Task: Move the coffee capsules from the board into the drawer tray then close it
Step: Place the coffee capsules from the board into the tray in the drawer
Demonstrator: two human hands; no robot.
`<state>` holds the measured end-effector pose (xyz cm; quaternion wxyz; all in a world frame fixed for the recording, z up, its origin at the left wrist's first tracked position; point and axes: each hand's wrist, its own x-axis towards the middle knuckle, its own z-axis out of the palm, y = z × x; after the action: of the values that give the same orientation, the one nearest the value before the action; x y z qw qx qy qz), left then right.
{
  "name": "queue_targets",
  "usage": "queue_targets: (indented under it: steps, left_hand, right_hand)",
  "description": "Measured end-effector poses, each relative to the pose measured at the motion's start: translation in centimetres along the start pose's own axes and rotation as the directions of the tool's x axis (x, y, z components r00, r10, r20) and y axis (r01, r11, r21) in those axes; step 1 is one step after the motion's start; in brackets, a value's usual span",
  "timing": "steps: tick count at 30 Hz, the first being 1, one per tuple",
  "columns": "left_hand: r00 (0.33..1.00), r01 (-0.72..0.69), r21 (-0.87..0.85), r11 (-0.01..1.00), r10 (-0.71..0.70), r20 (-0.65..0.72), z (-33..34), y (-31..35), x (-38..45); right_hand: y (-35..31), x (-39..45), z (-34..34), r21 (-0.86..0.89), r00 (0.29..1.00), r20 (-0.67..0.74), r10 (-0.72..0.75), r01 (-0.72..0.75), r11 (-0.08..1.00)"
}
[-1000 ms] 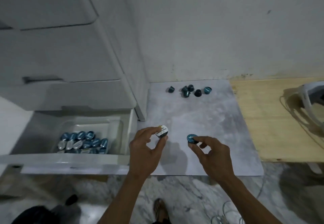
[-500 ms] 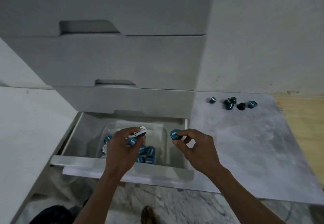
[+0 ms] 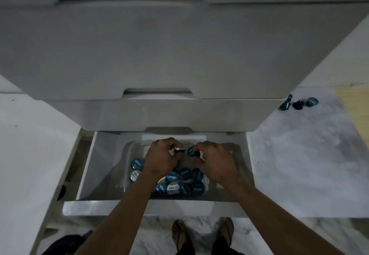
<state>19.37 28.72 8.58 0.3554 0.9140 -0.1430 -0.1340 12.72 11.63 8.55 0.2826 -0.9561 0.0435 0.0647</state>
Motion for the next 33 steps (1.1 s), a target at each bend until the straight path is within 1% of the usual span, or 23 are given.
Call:
queue_targets:
  steps: [4, 12, 16, 22, 26, 33]
  left_hand:
    - [0.996, 0.023, 0.066, 0.998, -0.029, 0.081, 0.9, -0.9, 1.2]
    - [0.989, 0.014, 0.136, 0.991, -0.033, 0.141, 2.0, -1.3, 2.4]
    - [0.99, 0.02, 0.102, 0.995, -0.034, 0.134, 2.1, -1.3, 2.6]
    - [0.982, 0.038, 0.09, 0.995, -0.053, 0.179, 2.2, -1.7, 2.3]
    - [0.984, 0.027, 0.077, 0.997, -0.04, 0.173, 2.0, -2.0, 2.1]
    - [0.984, 0.023, 0.069, 0.997, -0.034, 0.174, 2.0, -2.2, 1.8]
  right_hand:
    - [-0.3, 1.0, 1.0, -0.141, 1.0, 0.022, 0.01, -0.007, 0.99]
    - [-0.2, 2.0, 1.9, -0.266, 0.999, 0.042, -0.005, 0.015, 0.964]
    - [-0.1, 2.0, 2.2, -0.282, 0.998, 0.054, -0.015, 0.03, 0.959]
    - [0.0, 1.5, 1.9, -0.272, 0.997, 0.068, -0.023, 0.041, 0.961]
    - [0.1, 1.4, 1.9, -0.263, 0.997, 0.068, -0.024, 0.041, 0.964]
    - [0.6, 1.1, 1.9, -0.3, 0.998, 0.064, -0.026, 0.044, 0.953]
